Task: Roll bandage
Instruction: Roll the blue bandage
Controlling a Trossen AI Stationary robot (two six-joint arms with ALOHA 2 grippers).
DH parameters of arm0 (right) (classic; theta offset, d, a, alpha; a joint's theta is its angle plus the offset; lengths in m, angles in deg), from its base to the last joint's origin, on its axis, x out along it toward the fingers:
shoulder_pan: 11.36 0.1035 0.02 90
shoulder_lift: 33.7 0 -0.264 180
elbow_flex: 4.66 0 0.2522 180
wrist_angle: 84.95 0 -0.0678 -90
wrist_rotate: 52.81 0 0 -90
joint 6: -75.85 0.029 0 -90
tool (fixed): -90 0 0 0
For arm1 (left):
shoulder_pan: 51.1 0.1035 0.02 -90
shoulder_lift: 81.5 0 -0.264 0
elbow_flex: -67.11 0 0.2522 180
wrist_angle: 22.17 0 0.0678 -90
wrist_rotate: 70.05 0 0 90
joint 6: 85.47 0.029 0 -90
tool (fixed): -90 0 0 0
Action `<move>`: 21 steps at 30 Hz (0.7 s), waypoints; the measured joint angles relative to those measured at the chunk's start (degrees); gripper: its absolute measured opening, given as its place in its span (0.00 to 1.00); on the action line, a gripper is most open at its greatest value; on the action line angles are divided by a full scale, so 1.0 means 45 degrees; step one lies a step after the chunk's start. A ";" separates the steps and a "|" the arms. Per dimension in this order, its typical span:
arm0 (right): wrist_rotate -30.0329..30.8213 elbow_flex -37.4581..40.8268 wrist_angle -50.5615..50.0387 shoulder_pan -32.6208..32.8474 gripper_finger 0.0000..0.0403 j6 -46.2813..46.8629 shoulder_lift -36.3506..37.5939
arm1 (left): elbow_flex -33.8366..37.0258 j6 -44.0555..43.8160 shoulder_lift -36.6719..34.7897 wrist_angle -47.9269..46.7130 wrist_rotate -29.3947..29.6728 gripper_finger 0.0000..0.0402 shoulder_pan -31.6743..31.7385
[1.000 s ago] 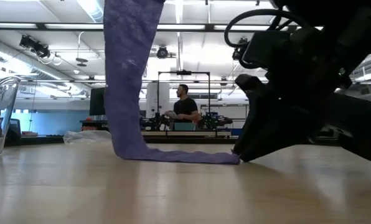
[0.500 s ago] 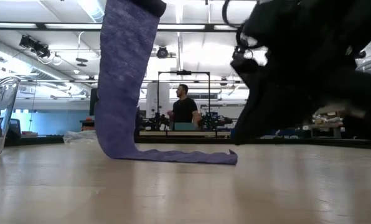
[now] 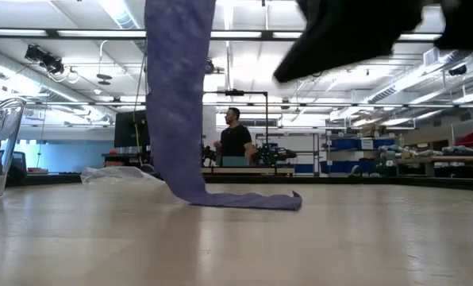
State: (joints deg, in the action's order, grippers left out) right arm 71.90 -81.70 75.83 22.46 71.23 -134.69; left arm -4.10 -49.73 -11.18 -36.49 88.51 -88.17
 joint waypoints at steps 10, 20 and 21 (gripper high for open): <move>0.0024 0.3657 0.1211 -0.0068 0.01 0.2013 0.3652 | -0.0485 0.1517 -0.1126 -0.0188 -0.2195 0.04 0.0572; -0.0653 0.4581 0.2248 -0.0804 0.21 0.3638 0.2497 | -0.0902 0.2431 -0.1136 -0.2185 -0.2456 0.04 0.3138; -0.0656 0.4476 0.2221 -0.0841 0.23 0.3541 0.2278 | -0.0899 0.2787 -0.1131 -0.2255 -0.2219 0.04 0.3251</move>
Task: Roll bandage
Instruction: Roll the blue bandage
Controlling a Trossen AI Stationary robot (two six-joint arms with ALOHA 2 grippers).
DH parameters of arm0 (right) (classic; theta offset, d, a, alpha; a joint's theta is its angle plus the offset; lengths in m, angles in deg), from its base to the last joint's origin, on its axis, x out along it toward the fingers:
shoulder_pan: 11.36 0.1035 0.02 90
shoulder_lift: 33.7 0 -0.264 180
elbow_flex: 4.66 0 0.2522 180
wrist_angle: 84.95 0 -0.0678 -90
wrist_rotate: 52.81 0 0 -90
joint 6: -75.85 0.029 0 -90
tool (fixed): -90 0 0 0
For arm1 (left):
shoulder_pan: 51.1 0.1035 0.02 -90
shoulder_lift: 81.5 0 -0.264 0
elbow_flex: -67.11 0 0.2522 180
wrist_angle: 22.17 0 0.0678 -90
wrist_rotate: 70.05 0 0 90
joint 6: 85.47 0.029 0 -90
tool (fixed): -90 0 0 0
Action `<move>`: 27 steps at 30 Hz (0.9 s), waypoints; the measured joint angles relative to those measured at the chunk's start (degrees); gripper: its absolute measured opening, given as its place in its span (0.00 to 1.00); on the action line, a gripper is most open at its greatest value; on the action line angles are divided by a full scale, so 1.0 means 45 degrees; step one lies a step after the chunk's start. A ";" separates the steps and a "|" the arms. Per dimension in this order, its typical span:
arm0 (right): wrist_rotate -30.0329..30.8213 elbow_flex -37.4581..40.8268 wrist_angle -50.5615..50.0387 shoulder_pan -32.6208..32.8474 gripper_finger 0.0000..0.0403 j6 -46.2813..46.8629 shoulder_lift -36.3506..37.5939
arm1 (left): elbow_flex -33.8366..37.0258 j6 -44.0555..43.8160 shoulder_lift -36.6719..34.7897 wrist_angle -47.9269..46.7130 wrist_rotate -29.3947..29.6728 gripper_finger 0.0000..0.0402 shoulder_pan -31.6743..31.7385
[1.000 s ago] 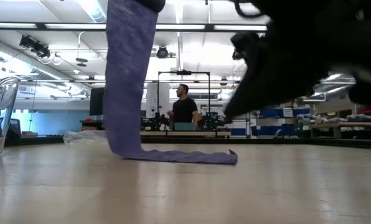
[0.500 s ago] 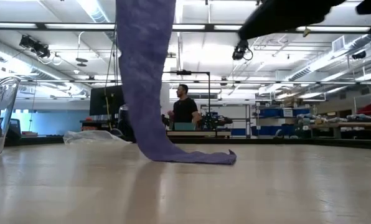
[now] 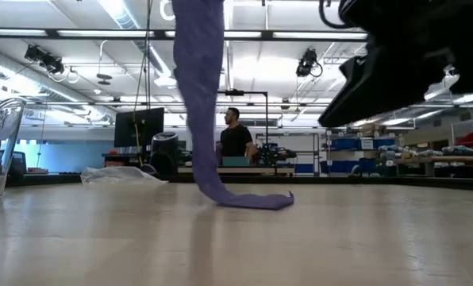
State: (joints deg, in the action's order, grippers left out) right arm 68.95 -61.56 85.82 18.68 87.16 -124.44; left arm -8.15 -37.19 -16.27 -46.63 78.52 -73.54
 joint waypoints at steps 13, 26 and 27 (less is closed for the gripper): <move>0.0080 -0.1013 0.0675 -0.0138 0.28 -0.2251 0.0331 | -0.2954 0.1681 0.0168 0.0344 -0.0406 0.04 -0.1179; -0.2895 0.1533 0.7764 -0.1406 0.26 -0.4788 0.0407 | -0.6191 0.1892 0.1522 -0.1488 0.0041 0.04 -0.2585; -0.3425 0.1848 0.8483 -0.1642 0.26 -0.4745 0.0407 | -0.6371 0.1892 0.1631 -0.1592 0.0036 0.04 -0.2660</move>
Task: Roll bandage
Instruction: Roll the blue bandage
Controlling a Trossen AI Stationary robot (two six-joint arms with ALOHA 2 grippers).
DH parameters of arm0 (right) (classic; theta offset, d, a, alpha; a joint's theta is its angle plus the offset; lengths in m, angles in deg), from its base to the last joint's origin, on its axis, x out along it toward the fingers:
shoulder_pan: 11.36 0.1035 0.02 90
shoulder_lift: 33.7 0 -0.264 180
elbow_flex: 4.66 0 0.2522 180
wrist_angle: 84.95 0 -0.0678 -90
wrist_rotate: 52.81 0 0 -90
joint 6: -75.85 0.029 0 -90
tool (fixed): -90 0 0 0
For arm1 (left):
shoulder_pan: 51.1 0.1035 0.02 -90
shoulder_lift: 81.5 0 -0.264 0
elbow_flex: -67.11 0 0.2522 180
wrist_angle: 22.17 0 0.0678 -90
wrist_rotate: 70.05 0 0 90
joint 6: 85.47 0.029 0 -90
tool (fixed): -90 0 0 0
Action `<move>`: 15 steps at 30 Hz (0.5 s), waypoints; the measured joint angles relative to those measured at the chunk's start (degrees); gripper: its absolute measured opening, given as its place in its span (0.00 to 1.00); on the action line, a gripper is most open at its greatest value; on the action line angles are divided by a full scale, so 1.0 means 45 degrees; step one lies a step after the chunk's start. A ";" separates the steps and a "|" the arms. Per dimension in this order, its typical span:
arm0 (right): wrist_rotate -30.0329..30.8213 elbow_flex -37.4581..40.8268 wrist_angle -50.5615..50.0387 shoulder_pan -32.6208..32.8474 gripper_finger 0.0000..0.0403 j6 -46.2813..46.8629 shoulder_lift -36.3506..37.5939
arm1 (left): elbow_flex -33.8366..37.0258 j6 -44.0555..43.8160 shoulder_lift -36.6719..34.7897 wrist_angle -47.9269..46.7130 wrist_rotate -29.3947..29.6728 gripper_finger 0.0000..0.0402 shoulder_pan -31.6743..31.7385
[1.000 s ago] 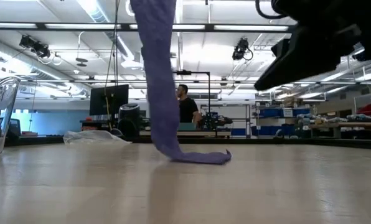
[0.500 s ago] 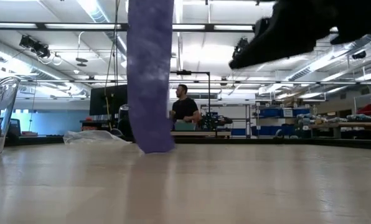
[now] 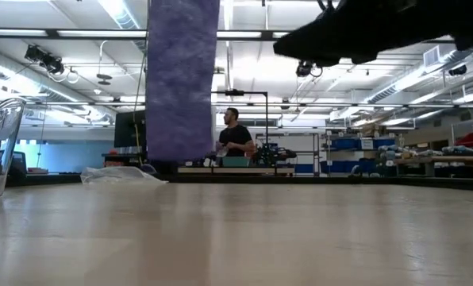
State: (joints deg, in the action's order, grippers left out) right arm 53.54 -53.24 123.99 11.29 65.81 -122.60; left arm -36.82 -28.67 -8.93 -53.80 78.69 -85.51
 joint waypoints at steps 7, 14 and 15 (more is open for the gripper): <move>-0.1023 0.1340 0.2017 -0.1596 0.23 0.1841 -0.0005 | -0.1008 -0.0005 0.0546 -0.0244 0.0034 0.04 -0.0516; -0.2592 0.1343 0.1952 -0.2784 0.28 0.2456 -0.0005 | -0.1645 0.0058 0.1078 -0.0355 -0.0039 0.04 -0.0840; -0.2920 0.1337 0.2002 -0.2892 0.29 0.2518 -0.0005 | -0.1742 0.0126 0.1123 -0.0351 -0.0041 0.04 -0.0879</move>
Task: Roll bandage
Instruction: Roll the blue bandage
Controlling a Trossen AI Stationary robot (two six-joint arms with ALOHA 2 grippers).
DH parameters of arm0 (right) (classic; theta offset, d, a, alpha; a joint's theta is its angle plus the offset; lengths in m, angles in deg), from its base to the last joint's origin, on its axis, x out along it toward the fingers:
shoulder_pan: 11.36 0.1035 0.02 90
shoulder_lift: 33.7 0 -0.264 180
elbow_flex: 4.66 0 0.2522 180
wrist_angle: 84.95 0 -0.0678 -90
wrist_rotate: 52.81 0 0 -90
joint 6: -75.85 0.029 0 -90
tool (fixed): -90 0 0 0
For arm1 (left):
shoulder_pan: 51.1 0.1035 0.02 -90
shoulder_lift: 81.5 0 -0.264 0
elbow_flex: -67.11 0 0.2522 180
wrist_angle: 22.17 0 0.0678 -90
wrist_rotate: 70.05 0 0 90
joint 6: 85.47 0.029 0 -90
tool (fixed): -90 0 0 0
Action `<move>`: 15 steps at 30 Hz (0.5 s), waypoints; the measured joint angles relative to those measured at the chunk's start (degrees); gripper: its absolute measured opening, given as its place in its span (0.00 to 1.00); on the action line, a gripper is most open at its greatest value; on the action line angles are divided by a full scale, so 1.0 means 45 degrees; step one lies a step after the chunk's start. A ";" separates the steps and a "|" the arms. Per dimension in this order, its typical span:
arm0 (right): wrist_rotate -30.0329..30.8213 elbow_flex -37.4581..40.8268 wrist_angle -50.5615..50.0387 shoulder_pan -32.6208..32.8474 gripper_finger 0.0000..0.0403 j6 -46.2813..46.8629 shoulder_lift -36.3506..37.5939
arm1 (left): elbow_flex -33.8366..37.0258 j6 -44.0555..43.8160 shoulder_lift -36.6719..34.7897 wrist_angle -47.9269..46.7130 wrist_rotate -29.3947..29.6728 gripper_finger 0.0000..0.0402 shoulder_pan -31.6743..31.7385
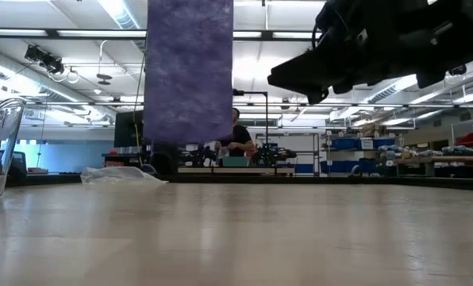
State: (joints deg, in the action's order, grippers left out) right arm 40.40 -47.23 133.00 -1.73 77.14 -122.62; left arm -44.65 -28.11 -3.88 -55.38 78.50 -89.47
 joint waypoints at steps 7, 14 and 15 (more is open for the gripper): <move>-0.0837 -0.0007 0.0259 -0.0073 0.42 0.0425 0.0000 | -0.0803 0.0469 0.0522 0.0045 -0.0032 0.04 -0.0010; -0.0722 -0.0011 0.0191 0.0014 0.50 0.0923 0.0000 | -0.1422 0.0778 0.0825 0.0059 -0.0105 0.04 -0.0035; -0.0723 -0.0011 0.0178 0.0017 0.50 0.0937 0.0000 | -0.1502 0.0815 0.0835 0.0088 -0.0115 0.04 -0.0035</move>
State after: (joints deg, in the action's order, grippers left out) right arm 37.15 -47.28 133.80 -1.65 81.36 -122.62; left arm -51.41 -24.44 -0.12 -54.98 77.99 -89.62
